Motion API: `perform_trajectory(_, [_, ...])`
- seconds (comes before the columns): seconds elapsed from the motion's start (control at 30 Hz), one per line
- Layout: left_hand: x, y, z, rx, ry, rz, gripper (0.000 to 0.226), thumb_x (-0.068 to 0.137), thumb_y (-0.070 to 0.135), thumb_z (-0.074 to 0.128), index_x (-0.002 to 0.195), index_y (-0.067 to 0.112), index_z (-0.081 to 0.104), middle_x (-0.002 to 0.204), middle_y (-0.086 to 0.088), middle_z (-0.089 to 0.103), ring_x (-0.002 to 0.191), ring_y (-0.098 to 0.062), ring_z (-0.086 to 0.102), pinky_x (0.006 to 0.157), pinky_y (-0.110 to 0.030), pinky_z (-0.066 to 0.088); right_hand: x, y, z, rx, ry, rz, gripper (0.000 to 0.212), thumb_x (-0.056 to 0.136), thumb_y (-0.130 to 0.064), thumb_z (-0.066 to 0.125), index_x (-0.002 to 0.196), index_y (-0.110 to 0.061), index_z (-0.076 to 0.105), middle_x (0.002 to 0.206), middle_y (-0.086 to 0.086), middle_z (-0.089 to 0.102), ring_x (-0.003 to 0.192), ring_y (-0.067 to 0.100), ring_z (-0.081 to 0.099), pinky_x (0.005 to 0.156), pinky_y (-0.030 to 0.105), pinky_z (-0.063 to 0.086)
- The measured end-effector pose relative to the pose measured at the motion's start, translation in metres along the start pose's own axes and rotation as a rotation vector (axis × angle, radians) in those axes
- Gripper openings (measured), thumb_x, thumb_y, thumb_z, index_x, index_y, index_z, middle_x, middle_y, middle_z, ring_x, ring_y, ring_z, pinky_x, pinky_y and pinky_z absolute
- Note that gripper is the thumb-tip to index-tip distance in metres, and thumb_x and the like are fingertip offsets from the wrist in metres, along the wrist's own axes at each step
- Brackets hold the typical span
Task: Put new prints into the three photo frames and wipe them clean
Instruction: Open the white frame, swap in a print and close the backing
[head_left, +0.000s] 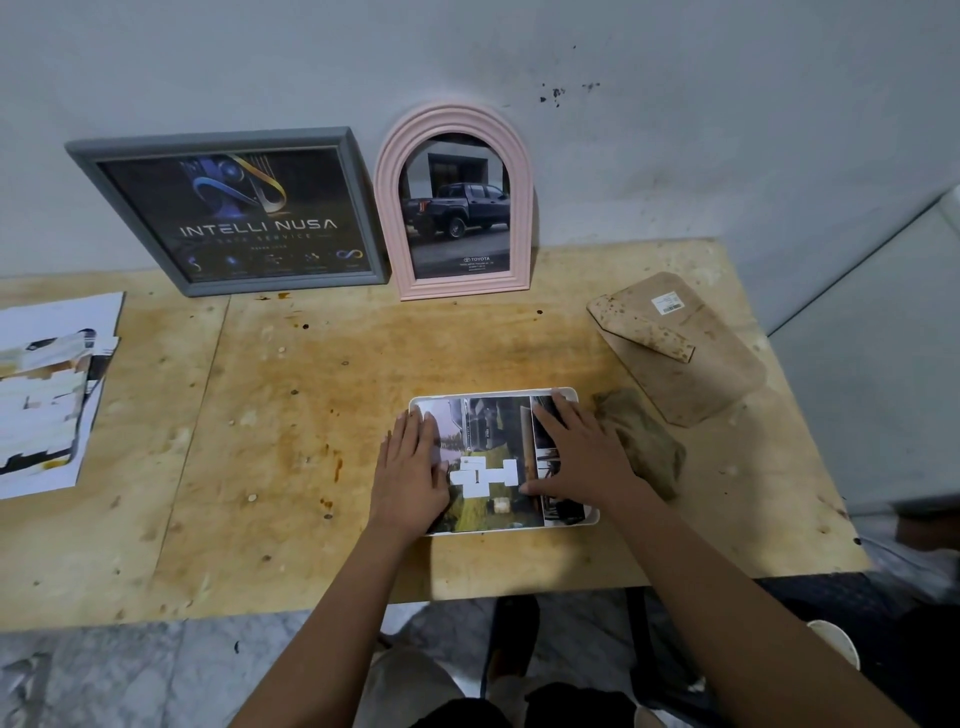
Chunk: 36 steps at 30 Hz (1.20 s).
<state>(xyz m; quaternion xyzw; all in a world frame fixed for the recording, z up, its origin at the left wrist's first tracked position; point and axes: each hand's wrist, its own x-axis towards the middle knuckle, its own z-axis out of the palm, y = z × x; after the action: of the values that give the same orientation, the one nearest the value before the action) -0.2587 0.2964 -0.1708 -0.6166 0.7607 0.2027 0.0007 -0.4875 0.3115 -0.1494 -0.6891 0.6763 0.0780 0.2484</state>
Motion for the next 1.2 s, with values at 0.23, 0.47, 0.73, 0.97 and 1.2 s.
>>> perform_trajectory(0.23, [0.01,0.004,-0.006,-0.026,-0.017,-0.028,0.076,0.092,0.025,0.05,0.15,0.015,0.003,0.158,-0.003,-0.004,0.145,-0.019,-0.008,0.116,-0.036,-0.004,0.004,-0.001,0.006,0.045,0.144,0.009,0.113,0.063,-0.067,0.068,0.149,-0.026,0.009,0.157,-0.004,0.009,0.144,0.017,0.008,0.115,0.04,0.013])
perform_trajectory(0.47, [0.018,0.003,-0.014,-0.148,0.05,-0.074,0.088,0.079,0.019,0.068,0.149,0.016,0.015,0.154,-0.006,0.019,0.144,-0.022,0.007,0.116,-0.038,0.002,0.003,-0.002,0.016,0.136,0.299,-0.057,0.105,0.063,-0.051,0.077,0.147,-0.022,0.021,0.146,0.001,0.034,0.139,0.022,0.023,0.116,0.041,0.013])
perform_trajectory(0.73, [0.013,0.004,-0.024,-0.596,0.184,-0.179,0.074,0.079,0.015,0.071,0.143,0.012,0.032,0.14,-0.006,0.04,0.128,-0.023,0.036,0.102,-0.034,0.035,0.01,-0.012,-0.032,1.034,0.3,0.235,0.027,0.078,-0.001,0.059,0.103,-0.013,0.059,0.098,0.0,0.059,0.089,0.016,0.056,0.063,0.017,0.042])
perform_trajectory(0.97, [0.022,0.006,-0.071,-1.19,0.151,-0.364,0.037,0.075,-0.004,0.068,0.111,0.007,0.063,0.101,-0.012,0.063,0.077,-0.017,0.058,0.055,-0.017,0.048,0.006,-0.011,-0.077,1.073,0.391,0.014,0.051,0.074,-0.001,0.066,0.121,-0.016,0.052,0.108,0.0,0.06,0.097,0.018,0.06,0.08,0.036,0.055])
perform_trajectory(1.2, [0.017,0.004,-0.108,-1.256,0.545,0.017,0.042,0.072,-0.022,0.059,0.065,0.019,0.066,0.083,0.0,0.063,0.084,-0.005,0.059,0.077,-0.02,0.047,-0.004,-0.013,-0.09,0.881,0.795,-0.394,0.019,0.07,0.0,0.074,0.083,-0.013,0.069,0.094,0.006,0.068,0.093,0.017,0.064,0.087,0.035,0.053])
